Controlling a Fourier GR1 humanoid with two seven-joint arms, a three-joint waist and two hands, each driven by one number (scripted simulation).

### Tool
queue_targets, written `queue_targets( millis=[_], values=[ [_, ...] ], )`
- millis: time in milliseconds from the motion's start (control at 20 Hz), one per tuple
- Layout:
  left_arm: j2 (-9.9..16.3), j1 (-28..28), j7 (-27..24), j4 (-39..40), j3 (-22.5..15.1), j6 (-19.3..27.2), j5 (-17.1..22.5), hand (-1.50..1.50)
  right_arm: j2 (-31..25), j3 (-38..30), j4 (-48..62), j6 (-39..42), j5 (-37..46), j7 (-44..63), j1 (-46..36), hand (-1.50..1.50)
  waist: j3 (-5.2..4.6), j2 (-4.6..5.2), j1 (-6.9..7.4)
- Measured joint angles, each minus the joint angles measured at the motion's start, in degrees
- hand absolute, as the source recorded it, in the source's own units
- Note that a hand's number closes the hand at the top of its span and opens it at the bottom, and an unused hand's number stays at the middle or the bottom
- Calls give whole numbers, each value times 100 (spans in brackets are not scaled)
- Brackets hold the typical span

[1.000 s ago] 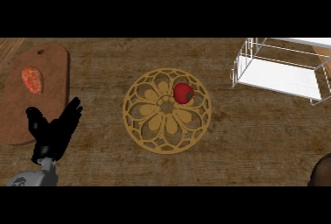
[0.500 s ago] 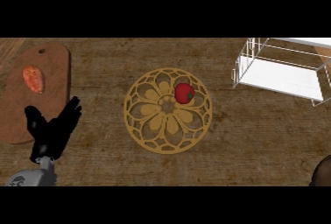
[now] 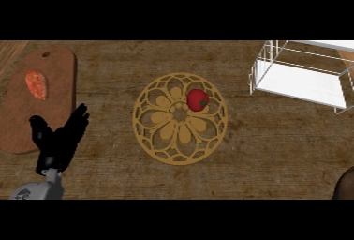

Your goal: Pick the bell pepper from the placemat and place it in the tiered shelf

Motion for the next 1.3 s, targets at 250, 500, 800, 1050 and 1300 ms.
queue_targets(
  millis=[250, 500, 800, 1050, 1300],
  values=[
    [-65, -33, 88, -20, -15, 79, -78, 0, 3, -75, 465, -54, 72, -431, -192, 150, -4, 0, -11],
    [0, -36, 101, 46, 78, -22, -53, 0, -91, 29, 646, 162, 261, -522, -358, 150, -2, -12, -39],
    [-54, 44, 34, -64, 58, -18, -98, 0, 11, -605, 932, -501, -58, -302, -475, -150, -4, -6, -27],
    [-81, 9, 105, -75, 64, -24, -99, 0, 12, -1152, 1140, -664, -510, -307, -656, -150, -7, -1, -29],
    [-159, 21, 65, -54, 60, 54, -167, 0, 6, -1707, 1167, -863, -1016, -245, -764, -150, -5, -16, -62]
  ],
)
